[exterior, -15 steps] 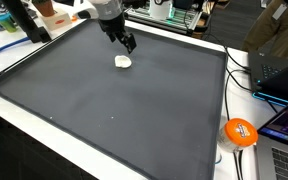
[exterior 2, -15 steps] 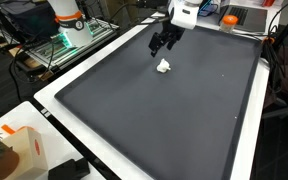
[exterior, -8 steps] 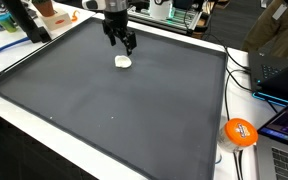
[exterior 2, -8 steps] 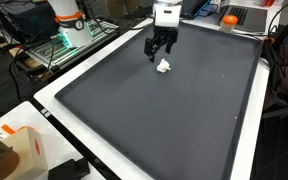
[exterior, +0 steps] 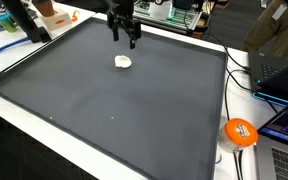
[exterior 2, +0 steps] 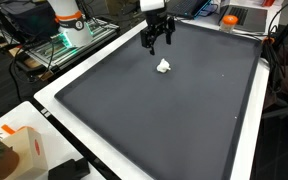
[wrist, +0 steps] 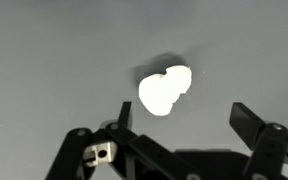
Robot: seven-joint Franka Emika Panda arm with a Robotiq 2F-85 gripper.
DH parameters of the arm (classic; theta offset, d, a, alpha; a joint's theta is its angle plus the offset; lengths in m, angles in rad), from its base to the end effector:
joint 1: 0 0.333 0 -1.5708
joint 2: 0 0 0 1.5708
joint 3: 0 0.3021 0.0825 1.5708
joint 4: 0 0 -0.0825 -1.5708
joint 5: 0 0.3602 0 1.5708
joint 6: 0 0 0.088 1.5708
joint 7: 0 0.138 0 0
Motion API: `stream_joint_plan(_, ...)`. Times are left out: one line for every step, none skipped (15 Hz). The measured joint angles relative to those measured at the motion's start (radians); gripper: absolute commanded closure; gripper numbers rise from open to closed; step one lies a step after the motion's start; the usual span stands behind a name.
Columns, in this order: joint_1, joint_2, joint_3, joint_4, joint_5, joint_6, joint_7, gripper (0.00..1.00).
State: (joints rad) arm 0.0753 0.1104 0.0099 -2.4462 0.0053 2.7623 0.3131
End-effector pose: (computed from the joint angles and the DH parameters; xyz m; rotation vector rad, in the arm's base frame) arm 0.4955 0.0422 0.2523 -3.0610 0.3579 -0.3107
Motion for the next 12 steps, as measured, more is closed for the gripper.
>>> stream_joint_plan(0.0, -0.008, 0.001, -0.006, 0.005, 0.001, -0.001, 0.0)
stream_joint_plan(0.0, -0.014, 0.001, -0.01, 0.007, 0.001, -0.001, 0.0)
stream_joint_plan(0.0, -0.015, 0.001, -0.01, 0.007, 0.001, -0.001, 0.0)
stream_joint_plan(0.0, -0.013, 0.002, -0.007, 0.007, 0.002, -0.002, 0.0)
stream_joint_plan(0.0, -0.01, 0.002, -0.003, 0.011, 0.007, -0.002, 0.0)
stream_joint_plan(0.0, -0.006, 0.003, 0.0, 0.018, 0.016, -0.005, 0.0)
stream_joint_plan(0.0, -0.002, 0.003, 0.0, 0.025, 0.026, -0.011, 0.0)
stream_joint_plan(-0.001, 0.001, 0.003, -0.002, 0.031, 0.036, -0.023, 0.0)
stream_joint_plan(-0.001, 0.004, 0.003, -0.006, 0.038, 0.048, -0.039, 0.0)
stream_joint_plan(-0.001, 0.004, 0.003, -0.014, 0.044, 0.068, -0.054, 0.0)
stream_joint_plan(-0.002, 0.003, 0.003, -0.024, 0.047, 0.089, -0.066, 0.0)
stream_joint_plan(-0.002, 0.003, 0.003, -0.035, 0.049, 0.113, -0.076, 0.0)
